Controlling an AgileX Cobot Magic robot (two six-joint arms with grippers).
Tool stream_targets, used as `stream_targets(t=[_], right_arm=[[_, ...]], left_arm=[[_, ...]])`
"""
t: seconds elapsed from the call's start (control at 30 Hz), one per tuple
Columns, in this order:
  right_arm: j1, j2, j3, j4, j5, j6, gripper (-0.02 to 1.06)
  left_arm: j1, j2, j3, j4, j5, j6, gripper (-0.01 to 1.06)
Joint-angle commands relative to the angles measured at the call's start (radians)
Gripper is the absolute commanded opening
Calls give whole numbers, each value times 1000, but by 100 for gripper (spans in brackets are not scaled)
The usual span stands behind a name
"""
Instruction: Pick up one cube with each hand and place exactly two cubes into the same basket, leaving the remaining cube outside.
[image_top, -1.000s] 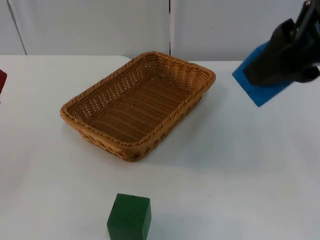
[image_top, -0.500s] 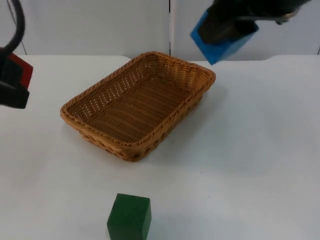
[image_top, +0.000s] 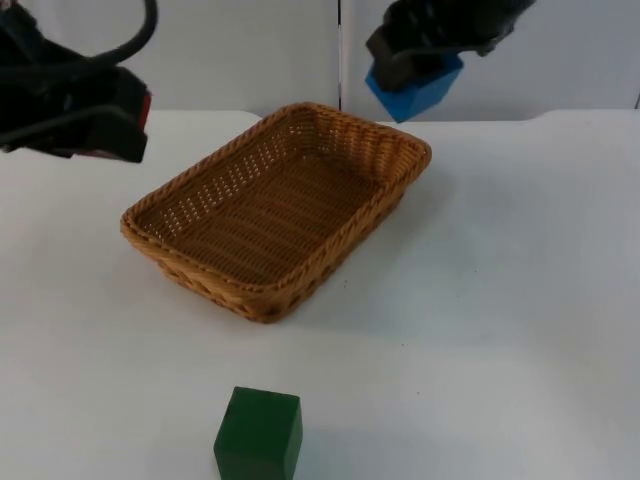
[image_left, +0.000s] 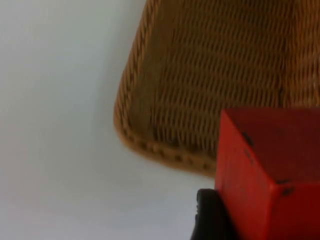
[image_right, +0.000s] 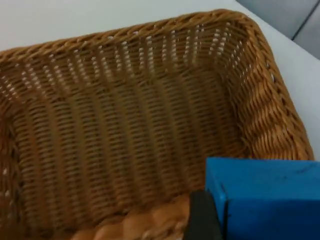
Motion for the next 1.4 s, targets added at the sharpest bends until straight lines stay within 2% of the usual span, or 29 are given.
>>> stream_targets(t=[0.0,0.1,0.2,0.33,0.53,0.67,0.7,0.73,0.8,1.03,1.13,1.37], right_arm=[[-1,53,-82,4,8,-18,0],[-1,140,-197,4,23,-18,0],[-1,190,-259,4,26,-18,0],[-1,264,-350,7,-8,-18,0],[-1,309,-356,8,-81,-18,0],[-1,352,-356,47,-125,-18,0],[-1,352,-356,47,-125,-18,0],[-1,361,-356,58,-142,-18,0],[-1,384,-356,60,-164,-18,0],[-1,429,-356,65,-184,-18,0],[-1,444,-356,66,-191,-18,0],[-1,448,-356,105,-200,-18,0]], left_arm=[[2,60,-40,-48,-43,42,0],[2,148,-95,-96,-66,117,0],[2,201,-131,-142,-71,182,0],[2,302,-189,-223,-69,291,0],[2,380,-228,-333,-71,433,0],[2,449,-259,-464,-68,601,0],[2,449,-259,-464,-68,601,0],[2,470,-266,-500,-68,665,0],[2,501,-275,-533,-68,708,0],[2,577,-310,-544,-73,721,0],[2,608,-324,-550,-101,721,0],[2,620,-326,-554,-121,721,0]])
